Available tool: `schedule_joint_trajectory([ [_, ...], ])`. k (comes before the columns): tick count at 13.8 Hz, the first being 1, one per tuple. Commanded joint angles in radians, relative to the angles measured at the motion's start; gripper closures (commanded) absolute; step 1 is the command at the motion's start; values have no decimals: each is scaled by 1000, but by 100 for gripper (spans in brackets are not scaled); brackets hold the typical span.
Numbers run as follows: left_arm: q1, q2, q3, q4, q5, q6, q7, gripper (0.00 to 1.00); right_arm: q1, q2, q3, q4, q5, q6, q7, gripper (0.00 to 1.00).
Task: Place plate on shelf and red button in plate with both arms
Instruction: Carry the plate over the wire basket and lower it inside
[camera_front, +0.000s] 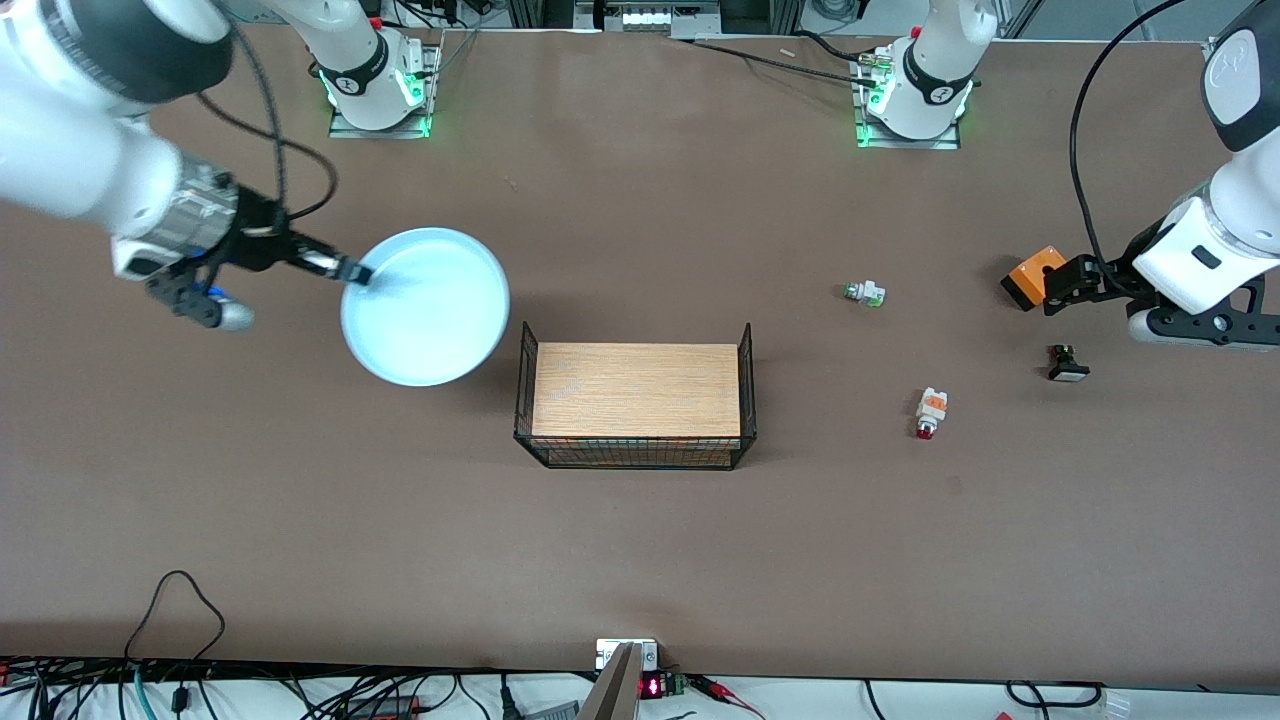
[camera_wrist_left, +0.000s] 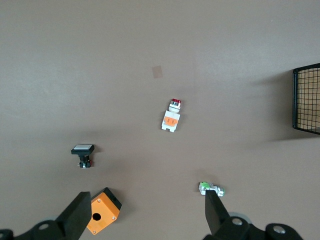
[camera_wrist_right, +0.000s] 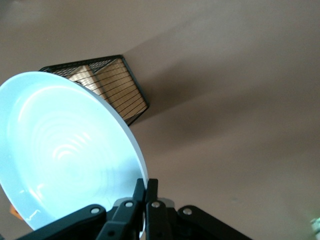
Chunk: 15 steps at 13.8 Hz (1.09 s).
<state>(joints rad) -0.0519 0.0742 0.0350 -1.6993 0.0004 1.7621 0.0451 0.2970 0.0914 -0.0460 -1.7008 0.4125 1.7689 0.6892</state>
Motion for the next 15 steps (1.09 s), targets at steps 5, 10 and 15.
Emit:
schedule_joint_trajectory([
  [5, 3, 6, -4, 24, 16, -23, 19, 0, 260, 126, -8, 62, 8, 257, 416, 100],
  [10, 3, 6, -4, 24, 16, -23, 19, 0, 284, 197, -9, 58, 0, 326, 432, 100],
  [15, 1, 6, -4, 26, 18, -24, 19, 0, 324, 252, -9, 53, 0, 397, 435, 100],
])
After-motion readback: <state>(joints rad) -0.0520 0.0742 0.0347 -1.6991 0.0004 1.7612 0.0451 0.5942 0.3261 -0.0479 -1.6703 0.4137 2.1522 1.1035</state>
